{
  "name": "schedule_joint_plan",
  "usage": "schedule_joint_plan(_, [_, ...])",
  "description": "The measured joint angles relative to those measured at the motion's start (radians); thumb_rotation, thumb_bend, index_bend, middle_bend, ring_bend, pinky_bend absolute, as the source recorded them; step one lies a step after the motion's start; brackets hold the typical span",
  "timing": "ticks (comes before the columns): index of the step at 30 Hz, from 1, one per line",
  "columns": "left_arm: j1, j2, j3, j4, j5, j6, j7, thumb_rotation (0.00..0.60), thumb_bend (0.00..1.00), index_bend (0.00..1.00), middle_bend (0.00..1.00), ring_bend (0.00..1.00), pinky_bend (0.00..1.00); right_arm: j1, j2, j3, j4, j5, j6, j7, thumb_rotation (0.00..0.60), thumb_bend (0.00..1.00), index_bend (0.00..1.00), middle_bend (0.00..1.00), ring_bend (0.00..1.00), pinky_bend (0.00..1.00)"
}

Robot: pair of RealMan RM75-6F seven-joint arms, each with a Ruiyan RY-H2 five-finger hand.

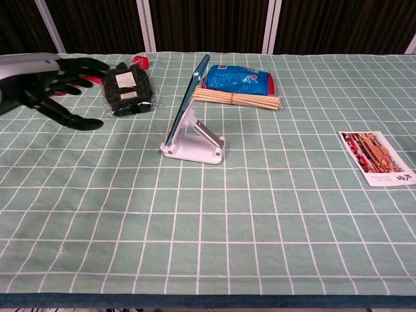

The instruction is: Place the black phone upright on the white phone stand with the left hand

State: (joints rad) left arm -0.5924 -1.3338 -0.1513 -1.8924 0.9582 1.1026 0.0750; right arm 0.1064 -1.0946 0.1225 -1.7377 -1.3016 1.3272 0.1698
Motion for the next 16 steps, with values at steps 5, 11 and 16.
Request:
schedule_joint_plan(5, [0.106, 0.047, 0.1, 0.048, 0.214, 0.181, 0.06, 0.6, 0.17, 0.0, 0.0, 0.0, 0.0, 0.0, -0.005, -0.002, 0.003, -0.002, 0.005, -0.024, 0.6, 0.12, 0.0, 0.0, 0.0, 0.15])
schedule_joint_plan(11, [0.26, 0.071, 0.202, 0.2, 0.374, 0.385, 0.126, 0.6, 0.13, 0.0, 0.0, 0.0, 0.0, 0.001, -0.009, -0.004, 0.0, -0.002, 0.008, -0.041, 0.6, 0.12, 0.0, 0.0, 0.0, 0.15])
schedule_joint_plan(16, [0.332, 0.084, 0.233, 0.259, 0.399, 0.432, 0.146, 0.6, 0.13, 0.0, 0.0, 0.0, 0.0, 0.0, -0.01, -0.005, -0.002, -0.003, 0.008, -0.043, 0.6, 0.12, 0.0, 0.0, 0.0, 0.15])
